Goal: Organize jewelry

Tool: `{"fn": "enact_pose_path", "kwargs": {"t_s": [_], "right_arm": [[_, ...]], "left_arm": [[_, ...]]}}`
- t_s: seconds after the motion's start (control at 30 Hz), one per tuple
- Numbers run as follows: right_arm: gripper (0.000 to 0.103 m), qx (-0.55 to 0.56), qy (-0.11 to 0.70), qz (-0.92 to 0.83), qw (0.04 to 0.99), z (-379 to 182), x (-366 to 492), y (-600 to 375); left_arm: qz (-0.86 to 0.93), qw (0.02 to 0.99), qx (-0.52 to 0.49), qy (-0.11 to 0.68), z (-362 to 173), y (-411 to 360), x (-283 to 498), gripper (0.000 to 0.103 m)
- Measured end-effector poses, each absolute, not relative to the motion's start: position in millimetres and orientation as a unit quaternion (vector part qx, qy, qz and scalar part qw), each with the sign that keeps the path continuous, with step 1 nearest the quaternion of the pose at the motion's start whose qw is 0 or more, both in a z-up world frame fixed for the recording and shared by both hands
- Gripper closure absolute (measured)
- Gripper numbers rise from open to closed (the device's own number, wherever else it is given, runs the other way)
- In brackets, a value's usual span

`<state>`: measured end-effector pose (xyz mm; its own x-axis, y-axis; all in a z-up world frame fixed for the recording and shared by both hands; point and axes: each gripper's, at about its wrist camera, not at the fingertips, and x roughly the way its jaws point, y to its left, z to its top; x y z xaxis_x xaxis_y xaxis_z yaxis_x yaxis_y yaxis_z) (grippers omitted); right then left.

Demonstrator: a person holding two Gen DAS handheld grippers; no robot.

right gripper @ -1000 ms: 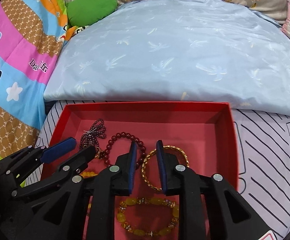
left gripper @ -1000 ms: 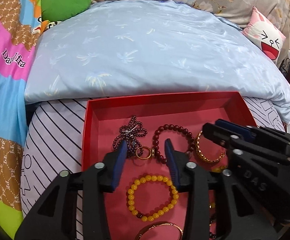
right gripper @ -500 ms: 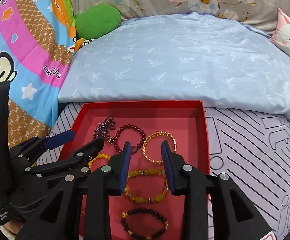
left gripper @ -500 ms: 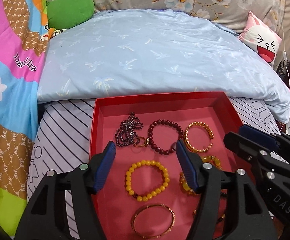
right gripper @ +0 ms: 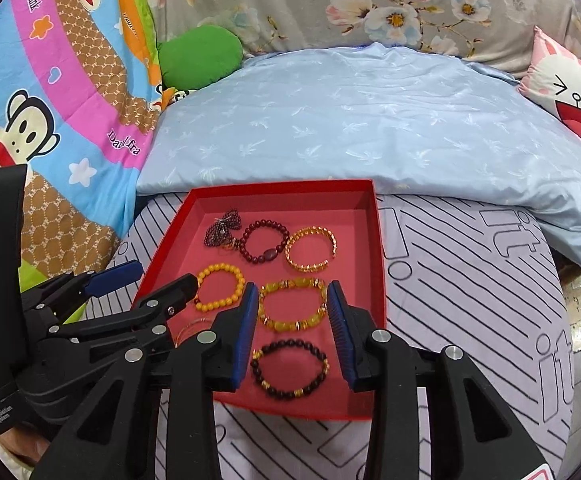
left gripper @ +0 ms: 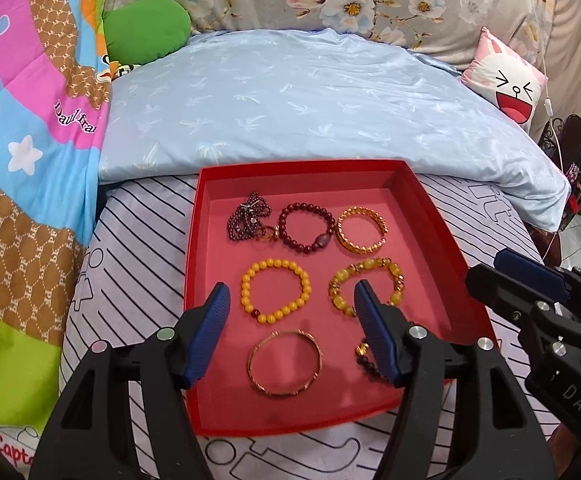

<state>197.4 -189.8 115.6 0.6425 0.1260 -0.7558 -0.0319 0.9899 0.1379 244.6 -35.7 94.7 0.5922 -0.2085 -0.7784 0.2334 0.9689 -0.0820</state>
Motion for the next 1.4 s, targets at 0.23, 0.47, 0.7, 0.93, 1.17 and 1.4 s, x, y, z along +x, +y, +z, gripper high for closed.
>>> {"fn": "enact_pose_path", "kwargs": {"t_s": [0.23,0.47,0.7,0.93,1.17,1.4], "right_arm": [[0.067,0.061,0.426,0.040,0.902,113.5,166.6,-193.9],[0.067,0.064,0.431,0.035,0.899,108.0,137.5,-196.6],[0.067,0.062,0.437,0.031,0.897,102.2,113.7,-199.0],[0.067,0.040,0.445,0.021,0.894,88.5,92.5,-200.5],[0.065,0.028,0.464,0.012,0.885,63.5,75.3,-203.7],[0.065,0.034,0.481,-0.003,0.876,40.7,59.4,-214.3]], "left_arm": [[-0.124,0.893,0.014,0.432,99.1,-39.3,212.7,0.042],[-0.127,0.892,0.017,0.434,97.8,-40.2,183.2,0.042],[-0.116,0.895,0.012,0.431,96.7,-34.2,163.1,0.042],[-0.105,0.894,0.010,0.436,87.6,-25.0,143.4,0.041],[-0.099,0.884,0.003,0.456,66.7,-17.2,125.3,0.038],[-0.098,0.876,0.015,0.472,43.4,-17.9,104.8,0.037]]}}
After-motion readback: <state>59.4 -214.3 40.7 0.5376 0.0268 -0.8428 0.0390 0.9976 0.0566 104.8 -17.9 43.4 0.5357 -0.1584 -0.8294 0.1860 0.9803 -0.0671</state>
